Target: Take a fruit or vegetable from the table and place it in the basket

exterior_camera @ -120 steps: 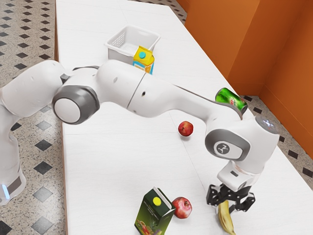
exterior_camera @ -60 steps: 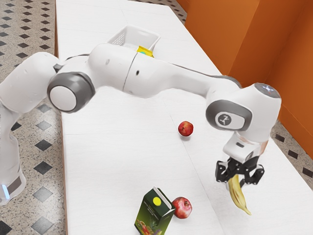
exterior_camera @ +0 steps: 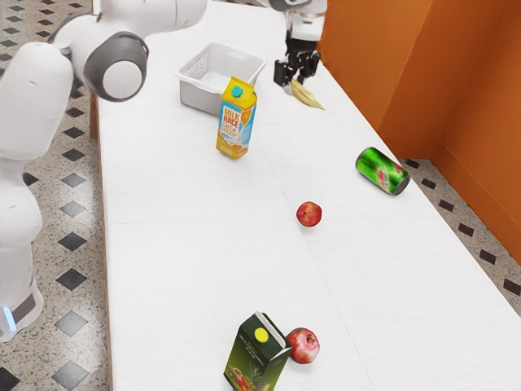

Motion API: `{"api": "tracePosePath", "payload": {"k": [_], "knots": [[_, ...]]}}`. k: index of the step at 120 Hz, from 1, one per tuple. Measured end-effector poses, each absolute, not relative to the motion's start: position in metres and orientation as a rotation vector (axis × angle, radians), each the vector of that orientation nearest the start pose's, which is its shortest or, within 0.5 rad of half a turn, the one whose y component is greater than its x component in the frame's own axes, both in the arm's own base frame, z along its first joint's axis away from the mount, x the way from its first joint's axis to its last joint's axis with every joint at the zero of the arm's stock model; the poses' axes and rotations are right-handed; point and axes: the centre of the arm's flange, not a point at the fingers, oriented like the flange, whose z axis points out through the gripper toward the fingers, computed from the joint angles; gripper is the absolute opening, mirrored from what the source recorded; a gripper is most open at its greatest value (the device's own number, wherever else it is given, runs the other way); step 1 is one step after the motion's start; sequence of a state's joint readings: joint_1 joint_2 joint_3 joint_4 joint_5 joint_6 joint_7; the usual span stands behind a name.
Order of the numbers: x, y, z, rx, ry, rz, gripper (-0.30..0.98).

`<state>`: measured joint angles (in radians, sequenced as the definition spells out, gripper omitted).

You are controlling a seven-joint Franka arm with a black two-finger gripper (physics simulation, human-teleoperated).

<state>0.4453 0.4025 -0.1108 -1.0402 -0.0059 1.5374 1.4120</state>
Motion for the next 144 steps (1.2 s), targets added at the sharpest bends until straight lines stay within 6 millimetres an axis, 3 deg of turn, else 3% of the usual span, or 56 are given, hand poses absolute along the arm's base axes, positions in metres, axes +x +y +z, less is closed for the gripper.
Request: {"api": "tracePosePath", "payload": {"k": [21,39,45,65,80,89,112,128,144], "knots": [[0.541,0.387,0.623,-2.844,1.242,-0.127,0.16],[0.443,0.494,0.622,-2.958,0.945,-0.123,0.16],[0.420,0.518,0.617,-2.984,0.880,-0.137,0.16],[0.413,0.536,0.605,-2.985,0.848,-0.181,0.16],[0.371,0.582,0.591,-2.994,0.708,-0.200,0.16],[0.361,0.594,0.588,-2.981,0.672,-0.211,0.16],[0.365,0.597,0.591,-2.940,0.668,-0.239,0.16],[0.388,0.582,0.602,-2.895,0.729,-0.293,0.16],[0.391,0.582,0.606,-2.872,0.728,-0.310,0.16]]}}
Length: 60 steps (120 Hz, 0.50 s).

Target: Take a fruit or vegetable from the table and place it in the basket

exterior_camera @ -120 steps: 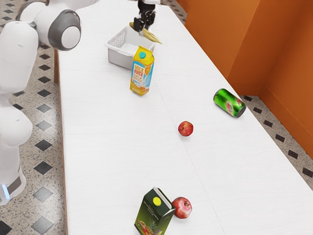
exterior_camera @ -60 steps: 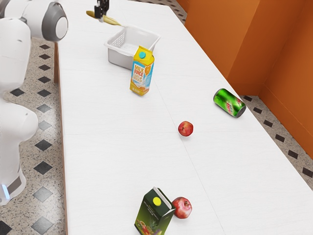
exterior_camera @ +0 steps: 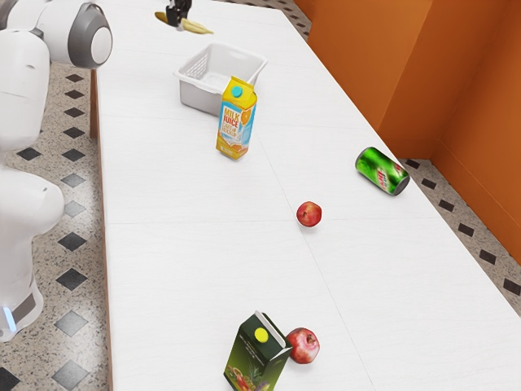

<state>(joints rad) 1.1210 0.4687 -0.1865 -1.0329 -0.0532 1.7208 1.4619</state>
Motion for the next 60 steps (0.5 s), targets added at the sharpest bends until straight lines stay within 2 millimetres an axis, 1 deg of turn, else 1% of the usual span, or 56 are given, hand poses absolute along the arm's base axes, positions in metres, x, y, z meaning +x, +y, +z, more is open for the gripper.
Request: {"api": "tracePosePath", "payload": {"k": [14,38,60], "knots": [[0.394,0.580,0.608,-2.860,0.733,-0.321,0.16],[0.427,0.555,0.615,-2.829,0.823,-0.363,0.16],[0.441,0.544,0.616,-2.817,0.861,-0.380,0.16]]}}
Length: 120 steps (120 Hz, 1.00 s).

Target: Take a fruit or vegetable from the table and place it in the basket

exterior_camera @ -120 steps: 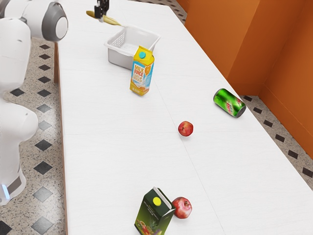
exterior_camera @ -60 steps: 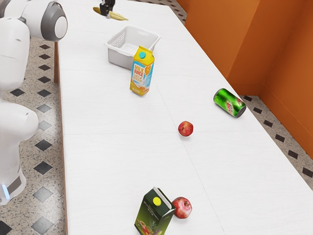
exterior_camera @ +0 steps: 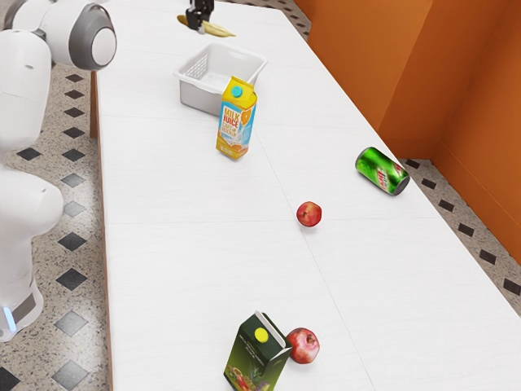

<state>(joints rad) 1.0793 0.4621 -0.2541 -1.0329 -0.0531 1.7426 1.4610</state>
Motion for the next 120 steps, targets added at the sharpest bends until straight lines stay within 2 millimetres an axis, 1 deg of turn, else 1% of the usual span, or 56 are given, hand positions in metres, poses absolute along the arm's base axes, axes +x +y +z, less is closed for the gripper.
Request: {"api": "tracePosePath", "payload": {"k": [19,40,53,71,77,88,102,120], "knots": [[0.448,0.538,0.616,-2.811,0.880,-0.387,0.16],[0.469,0.524,0.616,-2.780,0.926,-0.433,0.16],[0.471,0.527,0.614,-2.774,0.919,-0.440,0.16],[0.468,0.533,0.614,-2.760,0.890,-0.445,0.16],[0.469,0.536,0.608,-2.765,0.888,-0.446,0.16],[0.479,0.536,0.594,-2.776,0.902,-0.448,0.16],[0.488,0.533,0.584,-2.780,0.917,-0.449,0.16],[0.493,0.535,0.570,-2.796,0.920,-0.445,0.16]]}}
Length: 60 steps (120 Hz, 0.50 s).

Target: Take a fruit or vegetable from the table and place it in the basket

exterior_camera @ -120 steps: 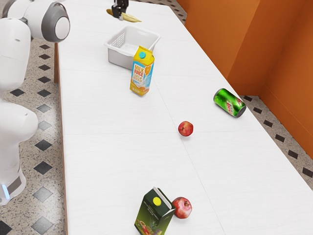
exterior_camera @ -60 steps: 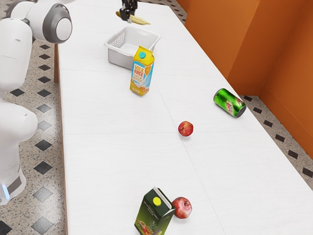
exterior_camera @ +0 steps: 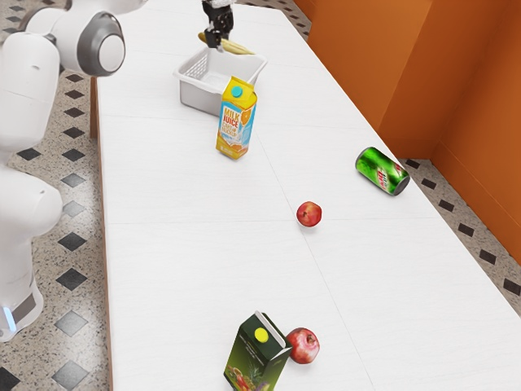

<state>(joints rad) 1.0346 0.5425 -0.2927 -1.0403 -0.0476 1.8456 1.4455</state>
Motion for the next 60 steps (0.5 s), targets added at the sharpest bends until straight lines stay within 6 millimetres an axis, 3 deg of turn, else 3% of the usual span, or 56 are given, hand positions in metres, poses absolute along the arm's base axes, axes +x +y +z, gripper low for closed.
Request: {"api": "tracePosePath", "payload": {"k": [12,23,34,60], "knots": [[0.497,0.533,0.569,-2.792,0.928,-0.437,0.19],[0.503,0.527,0.570,-2.783,0.945,-0.428,0.41],[0.505,0.525,0.571,-2.778,0.948,-0.421,0.54],[0.493,0.530,0.579,-2.781,0.922,-0.399,0.66]]}}
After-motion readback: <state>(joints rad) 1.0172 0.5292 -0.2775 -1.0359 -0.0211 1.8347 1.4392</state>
